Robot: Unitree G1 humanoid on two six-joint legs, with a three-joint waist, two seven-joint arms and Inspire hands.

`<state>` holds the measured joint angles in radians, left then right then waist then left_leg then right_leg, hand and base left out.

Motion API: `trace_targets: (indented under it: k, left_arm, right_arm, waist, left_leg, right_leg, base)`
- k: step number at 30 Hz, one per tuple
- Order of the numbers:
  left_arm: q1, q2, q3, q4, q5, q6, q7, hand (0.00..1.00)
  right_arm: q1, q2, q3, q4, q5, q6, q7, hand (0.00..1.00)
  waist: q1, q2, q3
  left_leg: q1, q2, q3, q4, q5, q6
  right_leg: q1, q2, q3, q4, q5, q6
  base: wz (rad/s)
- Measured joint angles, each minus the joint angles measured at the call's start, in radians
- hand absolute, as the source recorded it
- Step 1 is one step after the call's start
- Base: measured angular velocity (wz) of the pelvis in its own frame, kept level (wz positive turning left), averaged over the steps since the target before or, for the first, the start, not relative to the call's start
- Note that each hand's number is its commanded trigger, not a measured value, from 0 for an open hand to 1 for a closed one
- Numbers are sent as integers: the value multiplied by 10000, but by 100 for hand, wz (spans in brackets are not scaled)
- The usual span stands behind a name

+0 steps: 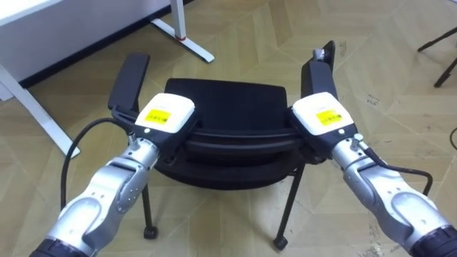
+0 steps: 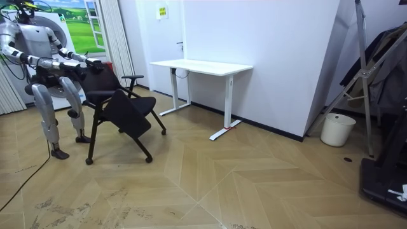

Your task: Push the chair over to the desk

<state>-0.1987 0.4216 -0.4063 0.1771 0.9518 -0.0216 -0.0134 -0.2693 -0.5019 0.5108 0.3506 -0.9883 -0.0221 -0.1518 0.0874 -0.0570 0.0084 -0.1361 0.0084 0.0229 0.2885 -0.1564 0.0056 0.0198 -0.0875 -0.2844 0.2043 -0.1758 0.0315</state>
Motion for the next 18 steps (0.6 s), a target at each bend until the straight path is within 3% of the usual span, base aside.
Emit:
trace_targets:
  k: [7, 10, 14, 16, 17, 18]
  left_arm:
    - [24, 12, 16, 4, 1, -17, 20, 100]
    - [-21, 29, 16, 67, 16, -64, 22, 100]
    - [-338, 53, 2, 601, 24, -332, 143, 100]
    - [-655, -40, -17, 1220, 25, -557, 357, 100]
    - [-715, -53, -43, 1396, 24, -592, 400, 100]
    - [-902, -103, -93, 1761, 0, -716, 483, 100]
  right_arm:
    - [2, 6, 4, 5, 10, -16, 0, 100]
    - [-8, 45, 17, 92, 18, -24, -7, 100]
    - [-134, 354, -4, 530, 77, -24, -101, 100]
    - [-300, 564, -10, 939, 90, -58, -119, 100]
    - [-323, 586, -14, 1059, 96, -58, -120, 100]
    - [-350, 661, -54, 1211, 123, -72, -121, 100]
  waist:
    - [-7, -24, 10]
    - [-38, -95, 49]
    - [-35, -175, 107]
    - [-24, -169, 146]
    - [-18, -143, 172]
    - [-19, -180, 207]
  left_leg:
    - [15, 1, -19, -3, 1, -2]
    - [-16, 24, -90, 141, -9, -5]
    - [-210, 247, -182, 1021, -449, -101]
    - [-473, 412, -232, 1920, -699, -226]
    - [-547, 478, -208, 2179, -761, -256]
    - [-746, 591, 102, 2803, -817, -292]
  right_leg:
    - [41, -15, -101, 11, -9, 13]
    - [90, -2, -184, 63, -41, 19]
    - [37, 37, -303, 788, -542, -110]
    - [-26, 114, -400, 1417, -939, -252]
    - [-46, 137, -475, 1576, -1042, -294]
    - [-166, 117, -503, 2013, -1362, -384]
  base:
    - [2]
    - [8]
    - [7]
    - [16]
    - [20]
    - [29]
